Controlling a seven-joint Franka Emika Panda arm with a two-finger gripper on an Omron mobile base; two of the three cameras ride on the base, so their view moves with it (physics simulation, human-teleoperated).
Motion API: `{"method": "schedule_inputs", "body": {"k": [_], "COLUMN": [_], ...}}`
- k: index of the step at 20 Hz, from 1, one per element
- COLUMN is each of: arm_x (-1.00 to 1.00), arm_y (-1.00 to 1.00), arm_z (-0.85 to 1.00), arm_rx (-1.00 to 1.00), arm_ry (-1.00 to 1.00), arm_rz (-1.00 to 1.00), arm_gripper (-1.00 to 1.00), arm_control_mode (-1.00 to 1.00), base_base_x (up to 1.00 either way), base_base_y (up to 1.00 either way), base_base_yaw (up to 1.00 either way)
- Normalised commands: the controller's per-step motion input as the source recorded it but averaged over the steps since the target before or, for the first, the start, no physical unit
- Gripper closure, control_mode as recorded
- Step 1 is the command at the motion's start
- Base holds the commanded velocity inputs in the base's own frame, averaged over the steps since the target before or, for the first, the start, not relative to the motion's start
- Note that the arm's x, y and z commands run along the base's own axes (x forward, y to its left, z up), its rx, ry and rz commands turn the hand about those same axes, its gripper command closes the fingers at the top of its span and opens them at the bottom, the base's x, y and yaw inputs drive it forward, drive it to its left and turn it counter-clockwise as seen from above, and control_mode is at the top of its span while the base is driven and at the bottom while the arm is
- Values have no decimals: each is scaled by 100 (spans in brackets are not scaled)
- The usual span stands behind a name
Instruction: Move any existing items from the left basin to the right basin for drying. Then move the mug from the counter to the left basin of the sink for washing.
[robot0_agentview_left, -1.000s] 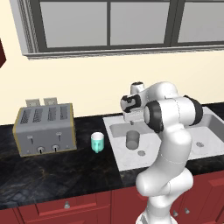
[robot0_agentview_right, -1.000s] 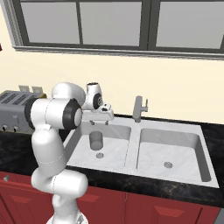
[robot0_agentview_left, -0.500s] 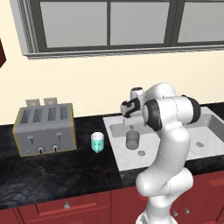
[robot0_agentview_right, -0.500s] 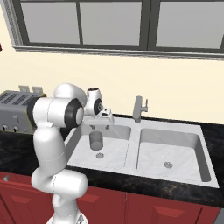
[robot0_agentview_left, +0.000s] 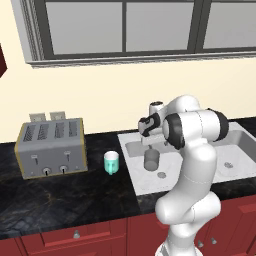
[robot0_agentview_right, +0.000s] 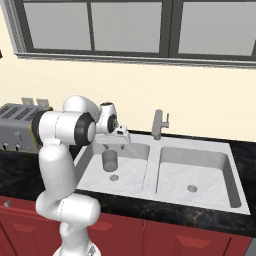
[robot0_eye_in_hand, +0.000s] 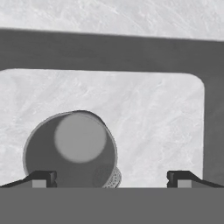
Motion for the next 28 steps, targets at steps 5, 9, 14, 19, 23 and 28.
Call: {"method": "schedule_inputs", "body": {"k": [5,9,14,19,23,28], "arm_x": [0,0,0,0,0,1], "arm_y": [-10,-14,-8,-5,0,0], "arm_z": [-1,-4,-5,-3,-4,-4], "arm_rx": [0,0,0,0,0,0], "arm_ry": [0,0,0,0,1,2], "arm_rz": [0,0,0,0,0,0], "arm_gripper": [-100,-100,-100,-100,-100,-100], "arm_control_mode": [-100,-100,-100,-100,-100,-100], "base_base_x": [0,0,0,0,0,0], "base_base_y": [0,0,0,0,0,0], "base_base_yaw": [0,0,0,0,0,0]}}
